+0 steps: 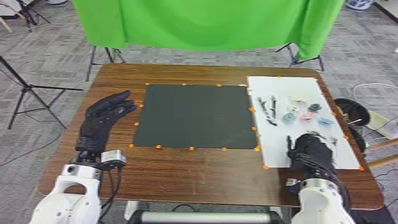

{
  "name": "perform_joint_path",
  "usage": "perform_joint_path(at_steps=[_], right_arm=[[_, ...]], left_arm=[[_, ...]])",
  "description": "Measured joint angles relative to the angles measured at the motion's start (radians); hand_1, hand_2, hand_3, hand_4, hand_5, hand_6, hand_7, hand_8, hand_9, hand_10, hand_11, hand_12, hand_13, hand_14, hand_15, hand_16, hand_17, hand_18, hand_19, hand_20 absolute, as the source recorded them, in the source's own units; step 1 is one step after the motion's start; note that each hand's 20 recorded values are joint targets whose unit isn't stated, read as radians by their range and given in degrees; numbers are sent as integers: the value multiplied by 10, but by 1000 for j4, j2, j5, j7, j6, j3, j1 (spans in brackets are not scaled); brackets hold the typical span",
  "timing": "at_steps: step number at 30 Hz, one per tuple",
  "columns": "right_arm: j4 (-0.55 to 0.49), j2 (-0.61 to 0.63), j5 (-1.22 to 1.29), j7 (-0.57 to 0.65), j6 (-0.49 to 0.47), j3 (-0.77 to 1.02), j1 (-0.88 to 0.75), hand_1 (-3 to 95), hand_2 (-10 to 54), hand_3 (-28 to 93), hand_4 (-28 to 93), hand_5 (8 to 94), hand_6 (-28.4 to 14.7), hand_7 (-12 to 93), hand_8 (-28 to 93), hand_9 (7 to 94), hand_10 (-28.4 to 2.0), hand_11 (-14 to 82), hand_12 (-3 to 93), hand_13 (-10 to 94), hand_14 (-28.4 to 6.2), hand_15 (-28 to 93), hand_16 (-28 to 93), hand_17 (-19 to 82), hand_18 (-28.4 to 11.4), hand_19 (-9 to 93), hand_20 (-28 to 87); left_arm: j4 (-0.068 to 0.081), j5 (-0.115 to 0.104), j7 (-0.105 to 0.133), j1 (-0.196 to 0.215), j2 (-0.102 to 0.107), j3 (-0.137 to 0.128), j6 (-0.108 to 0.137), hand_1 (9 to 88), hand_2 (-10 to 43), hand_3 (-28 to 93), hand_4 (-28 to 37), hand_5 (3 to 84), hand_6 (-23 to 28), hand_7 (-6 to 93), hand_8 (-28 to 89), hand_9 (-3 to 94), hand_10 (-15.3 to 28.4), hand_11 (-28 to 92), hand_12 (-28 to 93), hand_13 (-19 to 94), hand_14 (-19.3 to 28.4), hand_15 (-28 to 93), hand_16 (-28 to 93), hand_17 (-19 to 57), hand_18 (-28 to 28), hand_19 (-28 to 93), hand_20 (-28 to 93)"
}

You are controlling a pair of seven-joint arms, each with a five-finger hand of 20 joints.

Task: Arrange flowers

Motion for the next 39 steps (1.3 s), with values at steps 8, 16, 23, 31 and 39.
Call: perform_joint_path(at_steps=[8,16,23,31,39], right_arm=[[2,4,27,-19,27,26,-15,561,-95,646,43,704,-30,466,174,916,-93,250,516,937,-21,543,300,730,-66,828,435],[-2,6,34,-25,36,41,-30,562,-95,647,38,703,-32,468,172,914,-95,254,512,937,-22,544,299,730,-65,831,429],[-37,6,30,-35,53,55,-48,562,-95,650,37,704,-32,470,170,914,-94,256,509,937,-22,546,298,731,-64,832,426],[-73,6,27,-45,70,62,-47,558,-95,640,26,682,-24,481,174,903,-91,254,505,937,-18,522,309,723,-60,832,419],[-91,6,27,-37,-5,91,-74,363,-95,661,-128,559,-36,211,-81,627,-168,128,199,873,-60,375,293,641,-86,815,373]], left_arm=[[0,-10,-1,0,0,0,0,384,-95,641,-152,465,19,194,-88,471,123,242,138,391,160,299,7,98,134,249,278],[0,-11,-1,-1,0,-1,0,383,-95,642,-153,465,18,195,-88,471,122,241,138,391,160,298,6,98,134,249,278],[0,-12,-2,0,1,-1,0,383,-95,642,-153,465,18,196,-90,472,122,242,138,390,160,297,7,98,134,249,278],[1,-12,-5,-3,1,0,-2,383,-95,643,-154,465,19,195,-89,471,122,242,138,391,161,298,7,98,134,249,278],[1,-12,-9,-2,3,-1,-4,383,-95,643,-153,465,18,196,-89,471,122,241,138,390,160,297,6,98,134,248,277]])
